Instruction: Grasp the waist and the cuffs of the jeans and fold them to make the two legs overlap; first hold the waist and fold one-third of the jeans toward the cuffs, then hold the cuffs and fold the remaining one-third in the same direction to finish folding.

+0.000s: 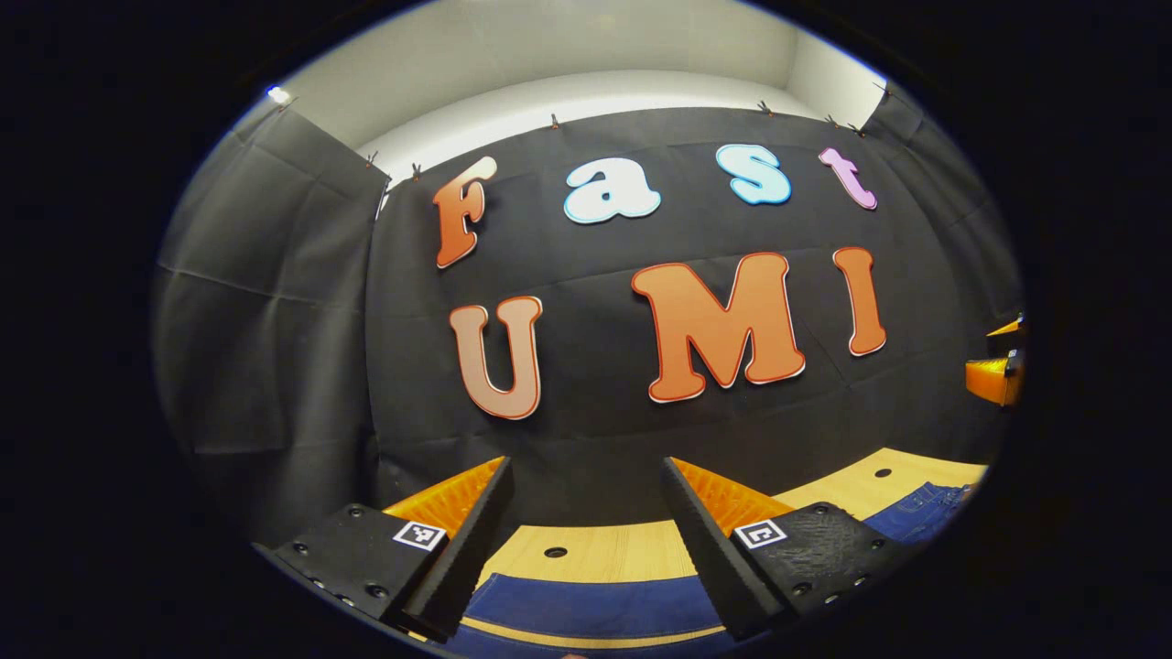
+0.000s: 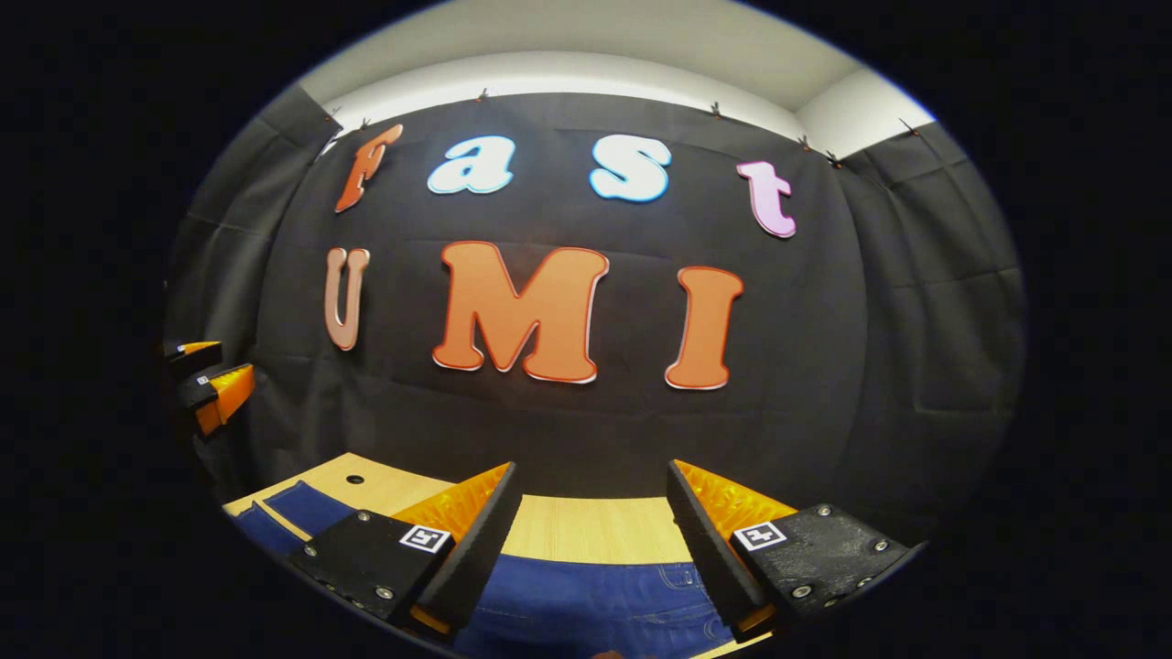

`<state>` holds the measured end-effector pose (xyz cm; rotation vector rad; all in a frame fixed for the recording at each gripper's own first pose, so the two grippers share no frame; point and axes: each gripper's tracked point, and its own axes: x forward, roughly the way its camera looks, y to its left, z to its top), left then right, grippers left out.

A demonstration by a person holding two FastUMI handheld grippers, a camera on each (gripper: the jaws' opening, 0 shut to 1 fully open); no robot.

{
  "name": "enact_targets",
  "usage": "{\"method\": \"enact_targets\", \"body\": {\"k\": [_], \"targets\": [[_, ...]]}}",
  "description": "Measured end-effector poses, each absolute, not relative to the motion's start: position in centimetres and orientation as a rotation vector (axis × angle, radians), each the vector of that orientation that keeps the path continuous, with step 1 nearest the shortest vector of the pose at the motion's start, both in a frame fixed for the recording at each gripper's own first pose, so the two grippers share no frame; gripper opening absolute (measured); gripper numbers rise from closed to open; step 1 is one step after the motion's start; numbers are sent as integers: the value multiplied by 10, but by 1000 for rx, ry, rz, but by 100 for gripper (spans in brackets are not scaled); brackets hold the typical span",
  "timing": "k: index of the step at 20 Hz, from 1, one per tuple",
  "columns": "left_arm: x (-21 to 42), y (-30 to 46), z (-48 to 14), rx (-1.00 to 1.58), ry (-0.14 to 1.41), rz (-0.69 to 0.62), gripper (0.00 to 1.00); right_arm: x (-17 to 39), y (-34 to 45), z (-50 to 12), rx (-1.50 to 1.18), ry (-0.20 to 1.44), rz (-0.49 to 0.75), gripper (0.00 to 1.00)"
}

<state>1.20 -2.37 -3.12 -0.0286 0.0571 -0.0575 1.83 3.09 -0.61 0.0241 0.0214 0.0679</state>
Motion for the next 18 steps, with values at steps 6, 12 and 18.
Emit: {"method": "enact_targets", "body": {"k": [6,12,18], "targets": [[15,-10,-84,-84,211,-38,99,20,-15,-47,62,140,-24,97],[1,23,-143,-158,382,5,98,25,-47,-103,162,293,-84,97],[-24,55,-209,-285,573,48,99,21,-56,-172,477,504,-123,98]]}}
